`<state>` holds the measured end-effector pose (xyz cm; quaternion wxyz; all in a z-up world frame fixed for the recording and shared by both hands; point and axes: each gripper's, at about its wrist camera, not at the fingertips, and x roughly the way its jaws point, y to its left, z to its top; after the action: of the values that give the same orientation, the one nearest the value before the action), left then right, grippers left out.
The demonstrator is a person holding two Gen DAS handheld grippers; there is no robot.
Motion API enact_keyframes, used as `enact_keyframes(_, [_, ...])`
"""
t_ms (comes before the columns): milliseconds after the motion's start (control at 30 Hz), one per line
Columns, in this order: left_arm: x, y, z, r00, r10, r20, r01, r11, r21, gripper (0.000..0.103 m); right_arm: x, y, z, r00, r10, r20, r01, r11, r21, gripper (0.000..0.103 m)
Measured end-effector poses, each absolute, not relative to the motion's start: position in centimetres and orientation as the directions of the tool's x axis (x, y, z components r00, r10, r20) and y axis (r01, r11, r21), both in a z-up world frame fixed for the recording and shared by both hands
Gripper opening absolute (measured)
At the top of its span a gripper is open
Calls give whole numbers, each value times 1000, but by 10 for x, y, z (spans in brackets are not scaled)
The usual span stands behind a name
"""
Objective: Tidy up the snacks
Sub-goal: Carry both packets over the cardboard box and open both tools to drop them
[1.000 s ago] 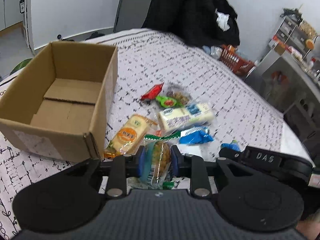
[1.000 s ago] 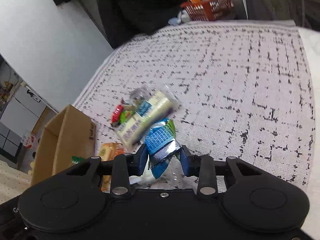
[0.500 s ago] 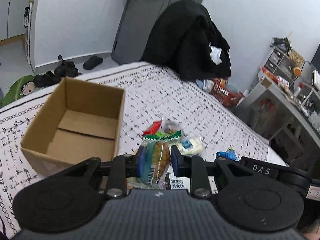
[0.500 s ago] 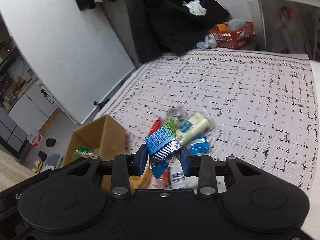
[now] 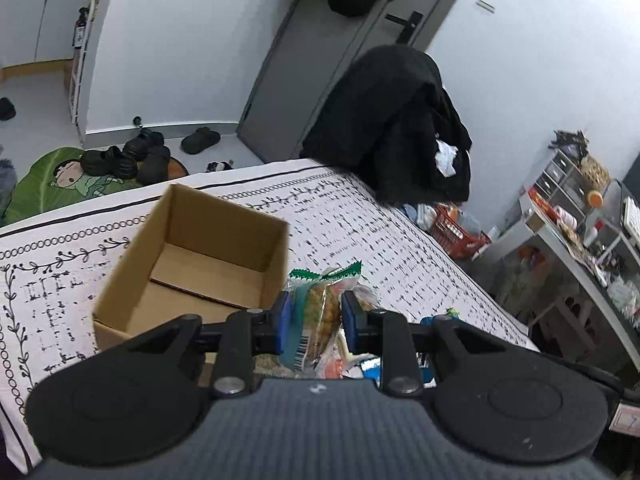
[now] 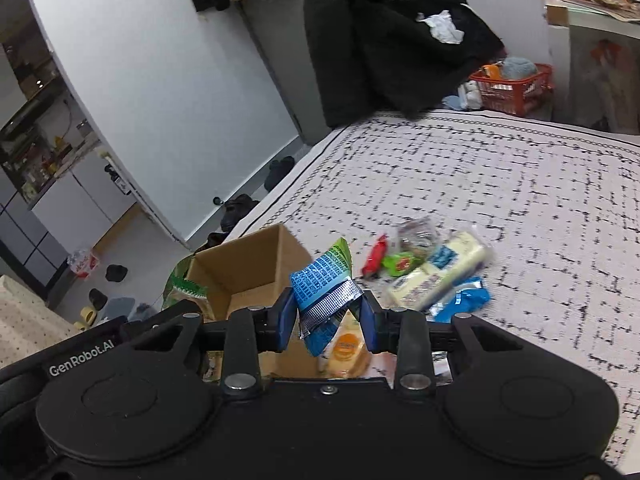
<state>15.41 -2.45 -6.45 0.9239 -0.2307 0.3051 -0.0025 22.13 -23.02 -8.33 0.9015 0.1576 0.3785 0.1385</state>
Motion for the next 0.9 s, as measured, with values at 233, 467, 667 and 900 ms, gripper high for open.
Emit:
enact_keyframes(233, [155, -1, -69, 818, -135, -560, -173, 869, -463, 26, 226, -200, -84, 660, 383, -646, -155, 911, 382, 33])
enact_keyframes(467, [159, 30, -77, 809, -130, -573, -233, 825, -516, 26, 235, -170, -90, 637, 401, -658, -177, 907, 381, 33])
enact_keyframes(667, [165, 53, -91, 791, -109, -603, -301, 788, -538, 26, 243, -149, -102, 611, 408, -678, -183, 906, 381, 33])
enact_keyframes(900, [174, 71, -113, 759, -107, -642, -356, 758, -547, 26, 251, -133, -116, 587, 393, -708, -173, 915, 365, 33])
